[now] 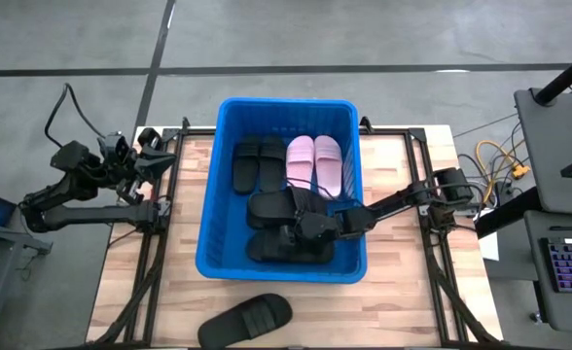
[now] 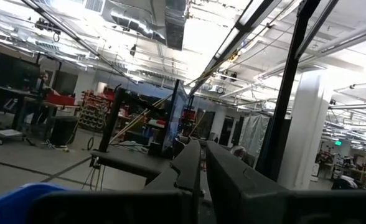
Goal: Pick and place slides into bin
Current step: Put the black slide into the blue bin
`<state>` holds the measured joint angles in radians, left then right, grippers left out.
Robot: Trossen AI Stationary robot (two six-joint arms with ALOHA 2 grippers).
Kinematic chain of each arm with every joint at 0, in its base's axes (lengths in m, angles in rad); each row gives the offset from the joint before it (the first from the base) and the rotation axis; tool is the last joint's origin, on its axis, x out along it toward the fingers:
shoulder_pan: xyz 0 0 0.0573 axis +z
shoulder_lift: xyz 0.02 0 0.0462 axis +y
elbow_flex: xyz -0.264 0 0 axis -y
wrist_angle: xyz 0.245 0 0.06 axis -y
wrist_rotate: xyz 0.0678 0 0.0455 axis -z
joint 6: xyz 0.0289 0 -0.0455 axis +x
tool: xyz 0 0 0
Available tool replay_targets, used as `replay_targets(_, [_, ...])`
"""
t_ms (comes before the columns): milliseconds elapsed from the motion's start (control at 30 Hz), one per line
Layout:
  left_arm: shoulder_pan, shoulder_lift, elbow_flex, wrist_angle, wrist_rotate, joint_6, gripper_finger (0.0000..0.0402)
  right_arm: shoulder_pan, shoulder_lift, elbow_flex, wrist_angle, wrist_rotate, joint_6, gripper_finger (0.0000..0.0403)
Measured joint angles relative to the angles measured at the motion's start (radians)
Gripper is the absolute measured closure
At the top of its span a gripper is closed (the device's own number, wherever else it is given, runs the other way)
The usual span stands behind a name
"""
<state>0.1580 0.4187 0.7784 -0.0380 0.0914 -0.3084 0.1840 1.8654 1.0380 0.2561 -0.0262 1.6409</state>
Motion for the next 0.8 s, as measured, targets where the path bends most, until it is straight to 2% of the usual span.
replay_targets(167, [0.000, 0.000, 0.000, 0.000, -0.002, -0.001, 0.0391, -0.001, 0.001, 0.011, 0.001, 0.001, -0.021, 0.0386])
replay_targets(367, [0.000, 0.004, 0.000, 0.000, -0.023, -0.002, 0.0391, -0.008, 0.001, 0.060, -0.027, 0.001, -0.054, 0.0356])
replay_targets(533, [0.000, 0.004, 0.000, 0.000, -0.023, -0.002, 0.0391, -0.010, 0.001, 0.106, -0.129, 0.001, -0.098, 0.0307])
replay_targets(800, [0.000, 0.005, 0.000, -0.004, -0.023, -0.002, 0.0391, -0.017, 0.001, 0.117, -0.142, -0.041, -0.097, 0.0211])
